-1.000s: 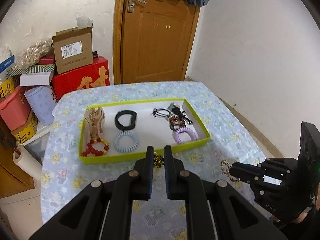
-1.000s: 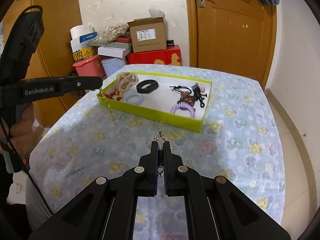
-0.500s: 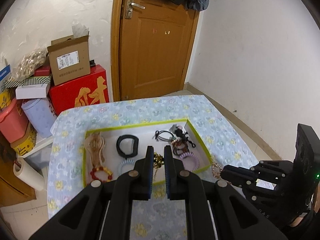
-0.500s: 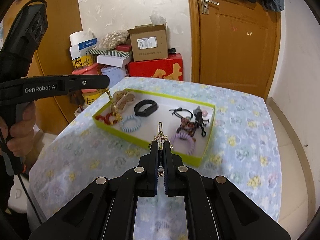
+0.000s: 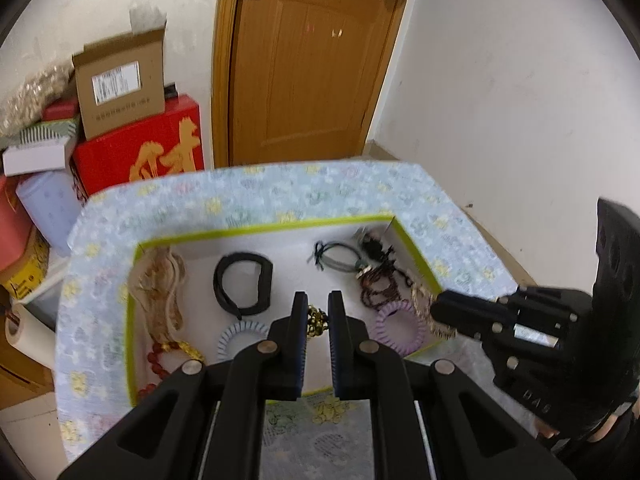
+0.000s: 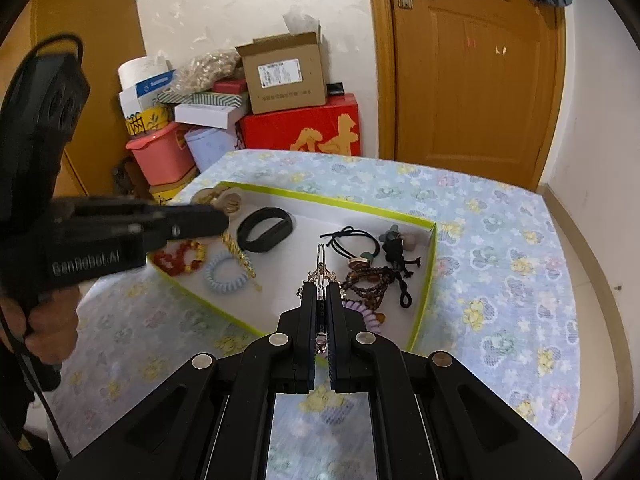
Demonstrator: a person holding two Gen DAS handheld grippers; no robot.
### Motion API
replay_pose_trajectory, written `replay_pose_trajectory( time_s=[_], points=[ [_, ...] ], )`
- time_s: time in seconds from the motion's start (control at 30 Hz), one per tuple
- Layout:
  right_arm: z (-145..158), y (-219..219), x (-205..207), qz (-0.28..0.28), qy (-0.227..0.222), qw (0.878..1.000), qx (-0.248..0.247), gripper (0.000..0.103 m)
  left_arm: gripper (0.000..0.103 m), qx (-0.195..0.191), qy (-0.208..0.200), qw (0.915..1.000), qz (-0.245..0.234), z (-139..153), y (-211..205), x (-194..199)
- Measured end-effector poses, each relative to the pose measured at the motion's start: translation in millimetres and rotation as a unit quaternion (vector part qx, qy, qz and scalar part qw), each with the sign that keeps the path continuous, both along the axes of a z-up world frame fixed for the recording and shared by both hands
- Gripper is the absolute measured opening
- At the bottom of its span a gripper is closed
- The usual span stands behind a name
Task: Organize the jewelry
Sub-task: 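Carry the gold chain and pendant into the green tray and open both grippers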
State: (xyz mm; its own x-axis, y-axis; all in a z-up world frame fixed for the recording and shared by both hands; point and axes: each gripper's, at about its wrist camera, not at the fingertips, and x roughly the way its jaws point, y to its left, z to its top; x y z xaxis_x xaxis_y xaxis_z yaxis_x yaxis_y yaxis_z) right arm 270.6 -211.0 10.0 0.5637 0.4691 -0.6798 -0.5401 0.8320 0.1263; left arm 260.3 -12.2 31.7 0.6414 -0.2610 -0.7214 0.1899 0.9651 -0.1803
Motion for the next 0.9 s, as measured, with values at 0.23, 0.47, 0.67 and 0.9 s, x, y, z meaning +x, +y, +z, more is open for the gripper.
replay_pose_trajectory(
  time_s=[0.23, 0.47, 0.67, 0.9],
  points=[
    [-22, 9, 18, 0.003, 0.024, 1.000, -0.005, 0.004, 0.010, -0.008, 0.028, 0.9995, -0.008, -33, 2, 7],
    [-35, 24, 27, 0.015, 0.037, 0.999, -0.012, 0.004, 0.010, -0.008, 0.045, 0.9989, -0.010, -54, 3, 11],
    [-44, 31, 34, 0.017, 0.048, 0.999, -0.014, 0.004, 0.011, -0.005, 0.033, 0.9994, -0.011, -57, 2, 7],
    [-47, 33, 42, 0.016, 0.062, 0.998, -0.009, 0.004, 0.011, 0.003, 0.029, 0.9996, -0.003, -55, 6, 5]
  ],
)
